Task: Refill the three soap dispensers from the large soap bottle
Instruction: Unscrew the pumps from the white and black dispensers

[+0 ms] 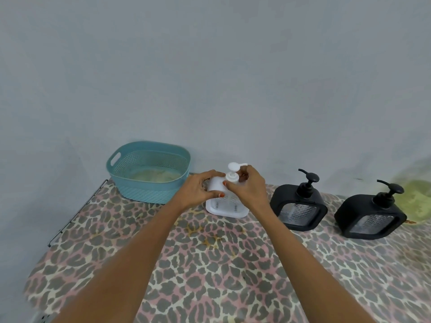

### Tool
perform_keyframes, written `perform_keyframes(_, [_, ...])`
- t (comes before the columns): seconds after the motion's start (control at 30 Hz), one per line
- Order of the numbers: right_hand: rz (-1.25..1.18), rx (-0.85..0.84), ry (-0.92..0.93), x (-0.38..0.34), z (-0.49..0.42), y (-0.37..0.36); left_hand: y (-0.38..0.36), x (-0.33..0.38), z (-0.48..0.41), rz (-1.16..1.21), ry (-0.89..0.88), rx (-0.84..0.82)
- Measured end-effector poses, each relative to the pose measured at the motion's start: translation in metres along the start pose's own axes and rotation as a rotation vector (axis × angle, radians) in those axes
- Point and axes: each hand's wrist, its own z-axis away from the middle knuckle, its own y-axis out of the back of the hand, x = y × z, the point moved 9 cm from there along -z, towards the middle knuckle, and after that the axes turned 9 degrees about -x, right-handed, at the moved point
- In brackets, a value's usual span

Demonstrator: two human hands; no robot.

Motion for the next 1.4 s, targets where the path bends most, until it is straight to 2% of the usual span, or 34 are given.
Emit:
perform_keyframes(0.17, [-0.034,-0.067,0.002,-0.001,0.002,-0.004,0.0,0.0,-0.001,-0.03,-0.007,-0.005])
perform_keyframes(0.33, [0.04,0.021,-0.017,0.0,-0.001,-0.002,0.0,0.0,-0.002,-0.041,-0.015,-0.009])
perform_keyframes(0.6, [-0.049,-0.095,-0.024,0.0,0.0,-0.006,0.0,-0.005,-0.005,-0.011,-0.001,-0.018])
perform_keyframes(0.77, [0.063,0.03,-0.007,-0.005,-0.001,-0.003,0.001,-0.013,-0.006,-0.037,0.056,-0.01])
perform_keyframes(0.93, [0.009,-0.002,-0.002,-0.005,0.0,-0.002,0.002,-0.012,-0.006,-0.04,0.069,-0.012])
perform_keyframes(1.07, [0.066,0.041,-0.016,-0.003,0.002,-0.002,0.001,-0.01,-0.006,-0.057,0.079,-0.026])
perform_keyframes(1.4, [0.017,0.052,0.035,-0.012,0.009,0.006,0.0,-0.006,-0.007,-0.113,0.087,-0.053])
